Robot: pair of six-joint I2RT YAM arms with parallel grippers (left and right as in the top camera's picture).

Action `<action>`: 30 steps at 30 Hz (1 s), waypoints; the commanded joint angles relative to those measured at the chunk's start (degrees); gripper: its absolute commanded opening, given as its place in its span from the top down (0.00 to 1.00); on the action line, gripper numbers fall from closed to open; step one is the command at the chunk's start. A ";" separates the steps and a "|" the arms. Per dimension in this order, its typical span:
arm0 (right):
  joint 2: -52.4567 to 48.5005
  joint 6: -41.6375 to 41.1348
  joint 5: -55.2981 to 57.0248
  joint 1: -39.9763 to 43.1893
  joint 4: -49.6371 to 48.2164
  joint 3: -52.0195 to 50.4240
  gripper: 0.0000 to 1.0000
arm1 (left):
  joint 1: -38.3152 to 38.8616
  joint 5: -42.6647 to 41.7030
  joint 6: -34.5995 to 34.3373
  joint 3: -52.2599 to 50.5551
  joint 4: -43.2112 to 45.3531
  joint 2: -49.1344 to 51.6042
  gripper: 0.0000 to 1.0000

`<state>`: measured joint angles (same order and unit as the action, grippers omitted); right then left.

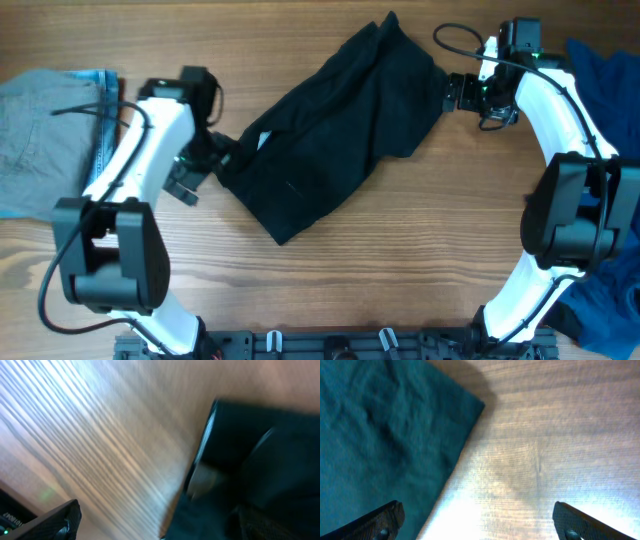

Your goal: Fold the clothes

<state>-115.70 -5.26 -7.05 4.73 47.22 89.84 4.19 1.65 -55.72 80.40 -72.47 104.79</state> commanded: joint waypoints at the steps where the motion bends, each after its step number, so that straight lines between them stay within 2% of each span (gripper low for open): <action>1: 1.51 0.39 -0.66 -0.37 1.33 0.90 0.00 | -3.80 -2.21 3.04 5.73 -0.33 -2.38 0.00; 6: 1.51 0.79 -0.61 -0.37 3.02 0.81 0.00 | -2.93 -4.26 3.85 5.75 -1.73 -2.69 0.00; 11: 1.51 0.79 0.00 -0.35 2.82 -0.37 0.00 | 1.62 -10.69 10.62 5.75 -1.46 -2.69 0.00; 15: 1.49 0.81 -1.73 -0.37 3.17 -0.39 0.00 | 5.97 -10.56 13.62 5.75 -1.49 -2.69 0.00; 18: 1.49 4.31 -9.86 -0.37 4.07 -0.79 0.01 | 10.03 -10.36 17.64 5.75 -1.66 -2.69 0.00; 22: 1.33 5.03 -12.35 -0.37 4.83 -2.43 0.02 | 14.01 -7.85 17.97 5.75 -1.42 -2.14 0.00; 24: 1.03 3.30 -12.39 -0.37 4.00 -4.09 0.04 | 15.23 -7.61 17.79 5.75 -0.70 -1.16 0.00; 26: 0.81 2.25 -14.43 -0.37 2.12 -6.45 0.12 | 16.24 -7.61 17.77 5.73 0.17 0.35 0.00; 30: 0.81 2.29 -23.02 -0.37 -3.78 -10.73 0.15 | 17.68 -7.63 17.77 5.73 1.62 4.22 0.00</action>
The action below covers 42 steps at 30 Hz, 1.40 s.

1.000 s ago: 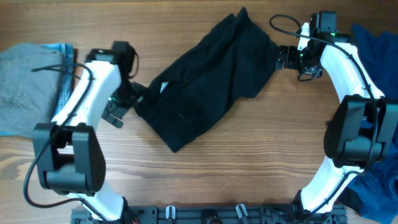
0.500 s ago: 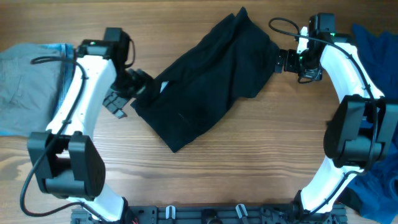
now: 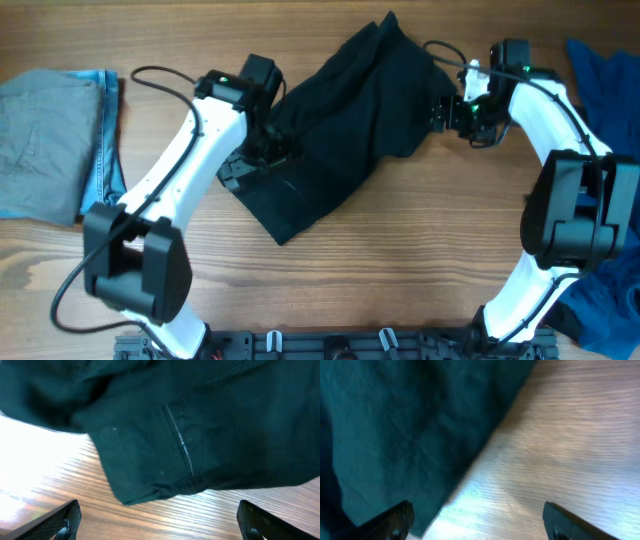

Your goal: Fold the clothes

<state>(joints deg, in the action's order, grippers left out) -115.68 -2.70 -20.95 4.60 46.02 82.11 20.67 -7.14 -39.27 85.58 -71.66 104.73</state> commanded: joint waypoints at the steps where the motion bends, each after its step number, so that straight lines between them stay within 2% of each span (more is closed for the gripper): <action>1: 0.79 -0.33 -11.13 -0.31 -4.28 -3.78 0.16 | 1.44 1.18 1.31 0.55 1.16 5.44 0.00; 5: 0.79 -0.50 -17.40 -1.27 -10.40 -6.29 0.17 | 1.77 1.20 0.07 0.55 1.84 10.64 0.00; 9: 0.76 -0.61 -17.49 -4.35 -14.53 -9.09 0.17 | 1.68 1.20 -0.17 0.55 2.60 14.32 0.00; 13: 0.76 -4.26 -16.17 -7.76 -21.03 -12.70 0.16 | 1.68 1.46 -0.17 0.52 3.56 16.85 0.00; 14: 0.76 -5.05 -16.09 -8.50 -22.51 -13.25 0.19 | 1.68 2.10 -0.17 0.52 3.52 17.51 0.00; 15: 0.76 -5.42 -15.93 -9.07 -23.56 -13.53 0.26 | 1.68 2.45 -0.17 0.52 3.45 17.97 0.00; 17: 0.76 -5.62 -13.68 -9.75 -24.46 -13.60 0.77 | 1.68 3.28 -0.15 0.46 3.10 18.75 0.00; 18: 0.79 -7.19 -11.13 -9.84 -24.20 -13.60 0.94 | 1.68 3.69 -0.15 0.33 3.06 18.91 0.00; 22: 0.83 -18.38 6.45 -8.31 -13.79 -13.60 0.96 | 1.14 5.11 -0.17 -1.49 3.17 19.04 0.00; 27: 0.83 -27.41 23.69 -5.79 2.14 -13.60 0.96 | -1.40 5.51 -0.15 -3.56 4.83 19.04 0.00; 33: 0.83 -27.63 20.90 -6.34 9.68 -13.60 0.96 | -3.61 6.21 1.57 -3.58 11.19 19.04 0.00; 37: 0.83 -29.38 21.14 -6.62 11.56 -13.57 0.92 | -5.88 6.32 1.55 -3.56 11.61 19.04 0.00; 41: 0.83 -28.68 22.34 -6.45 10.69 -12.37 0.91 | -8.46 6.34 2.78 -1.11 4.94 18.14 0.21; 42: 0.98 -28.24 23.02 -6.45 11.10 -11.39 0.91 | -8.98 6.67 3.54 0.15 3.08 17.11 0.23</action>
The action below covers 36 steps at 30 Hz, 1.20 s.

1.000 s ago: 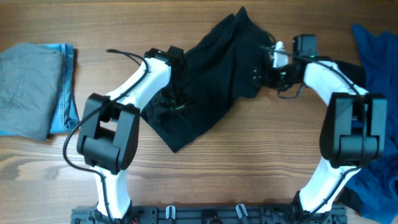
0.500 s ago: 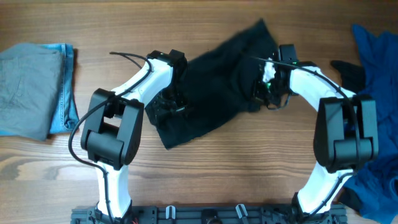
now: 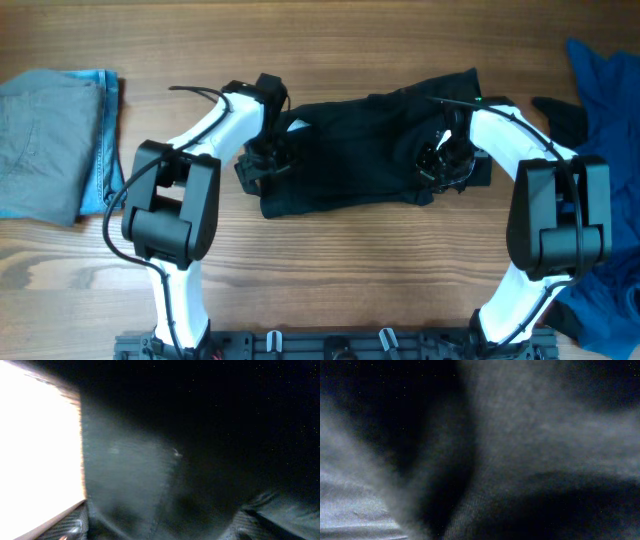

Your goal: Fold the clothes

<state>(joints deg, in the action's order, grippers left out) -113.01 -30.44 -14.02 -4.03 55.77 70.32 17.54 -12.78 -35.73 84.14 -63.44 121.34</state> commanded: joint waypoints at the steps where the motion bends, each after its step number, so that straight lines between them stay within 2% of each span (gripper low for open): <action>1: -1.49 0.59 16.13 2.19 1.42 1.25 0.90 | -6.14 12.63 0.70 2.45 -5.68 -0.61 0.23; 4: -0.55 4.50 16.20 2.19 2.69 4.90 0.85 | -6.45 13.81 1.25 4.37 -5.57 -4.87 0.18; 5: -0.15 5.70 16.22 2.19 3.26 6.21 0.83 | -6.47 13.99 1.27 4.76 -5.33 -6.21 0.11; 6: 0.31 6.78 16.20 2.19 3.72 7.43 0.70 | -6.56 13.94 1.25 4.87 -4.79 -7.78 0.06; 7: 0.92 7.72 16.17 2.19 4.17 8.41 0.47 | -6.58 13.92 1.25 4.87 -4.68 -8.92 0.02; 8: 1.33 8.17 16.20 2.19 4.37 8.96 0.13 | -6.58 13.88 1.25 4.87 -4.74 -9.53 0.00; 9: 2.16 8.83 16.13 2.19 4.50 9.55 0.00 | -6.58 13.11 1.25 4.87 -5.05 -10.16 0.00; 13: 5.01 11.10 15.50 2.19 4.66 9.73 0.00 | -6.16 5.60 3.08 3.87 -5.79 -10.10 0.00; 21: 11.02 11.50 15.74 2.19 4.00 9.73 0.00 | -4.09 -1.68 5.01 -5.27 0.28 -10.01 0.00; 25: 13.35 12.31 15.72 2.19 2.99 9.73 0.00 | -2.38 -9.51 8.00 -10.91 9.49 -10.01 0.00; 36: 14.14 12.44 15.72 2.19 2.56 9.73 0.00 | 3.39 -14.75 6.51 -22.97 36.15 -9.84 0.02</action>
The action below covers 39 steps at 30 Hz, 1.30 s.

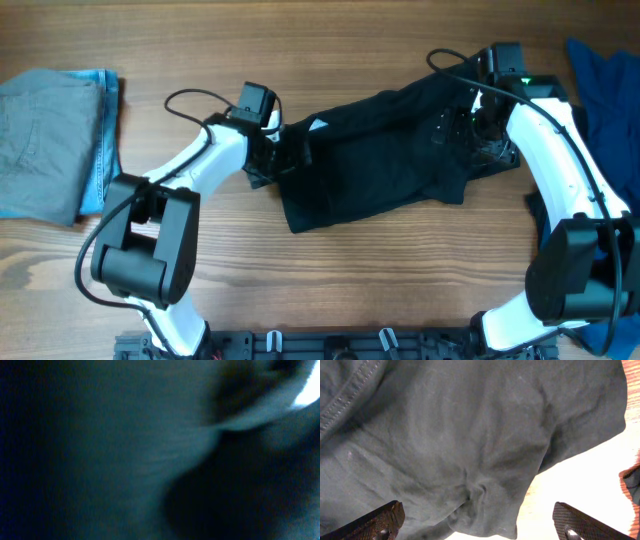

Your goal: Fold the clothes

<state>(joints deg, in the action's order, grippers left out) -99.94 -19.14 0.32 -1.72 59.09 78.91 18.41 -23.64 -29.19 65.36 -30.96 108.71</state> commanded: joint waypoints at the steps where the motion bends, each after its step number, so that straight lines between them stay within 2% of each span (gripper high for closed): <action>1: 1.07 1.20 1.36 -0.13 -1.36 1.14 0.00 | 2.99 -4.00 -0.33 -4.20 4.42 2.80 0.08; 2: 1.07 1.38 1.36 -0.13 -1.77 1.14 0.00 | 3.65 -3.89 -0.44 -4.20 5.22 2.80 0.18; 3: 1.07 2.80 1.20 -0.13 -2.71 1.14 0.00 | 4.31 -3.58 -0.44 -4.20 6.03 2.80 0.35; 4: 1.05 4.55 1.16 -0.13 -3.63 1.14 0.00 | 4.59 -3.23 -0.42 -4.20 6.36 2.80 0.66; 5: 1.05 6.49 1.16 -0.13 -4.52 1.14 0.00 | 4.61 -2.54 -0.44 -4.17 6.34 2.78 0.88; 6: 1.05 8.59 1.16 -0.13 -5.40 1.14 0.00 | 4.44 -1.57 -0.44 -4.17 5.88 2.73 0.96; 10: 1.05 13.86 1.14 -0.13 -8.20 1.11 0.03 | 0.70 -1.33 -0.28 -3.52 0.39 1.33 0.96; 12: 1.05 14.75 -0.48 -0.13 -9.18 1.11 0.12 | -2.45 -1.36 1.25 -1.84 -5.31 -0.28 0.96; 13: 1.03 14.86 -2.75 -0.13 -9.66 1.11 0.20 | -4.15 -1.36 2.60 -0.74 -8.22 -1.27 0.96; 15: 0.81 15.80 -9.44 -0.13 -10.27 1.11 0.62 | -7.89 -1.40 4.76 2.32 -14.67 -3.91 0.96; 17: 0.50 16.28 -17.70 -0.22 -10.47 0.94 0.71 | -10.88 -1.40 6.38 5.92 -20.41 -6.62 0.96; 20: -0.15 18.82 -28.68 -1.46 -10.49 -0.13 0.74 | -14.64 -1.38 6.54 12.66 -27.12 -10.93 0.96; 24: -0.96 19.39 -31.89 -5.20 -12.15 -2.80 0.96 | -16.06 -1.42 5.31 17.59 -28.65 -15.28 0.96; 32: -3.43 18.16 -32.17 -16.35 -19.69 -7.17 0.96 | -13.64 -2.54 2.82 18.23 -29.73 -17.92 0.96; 39: -10.62 6.03 -32.11 -26.10 -32.63 -7.54 0.96 | -12.83 -3.82 2.80 18.34 -29.51 -17.97 0.96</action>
<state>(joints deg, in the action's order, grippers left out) -105.95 -5.50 -30.39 -24.53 31.14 71.96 5.32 -25.21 -25.87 83.24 -60.66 90.96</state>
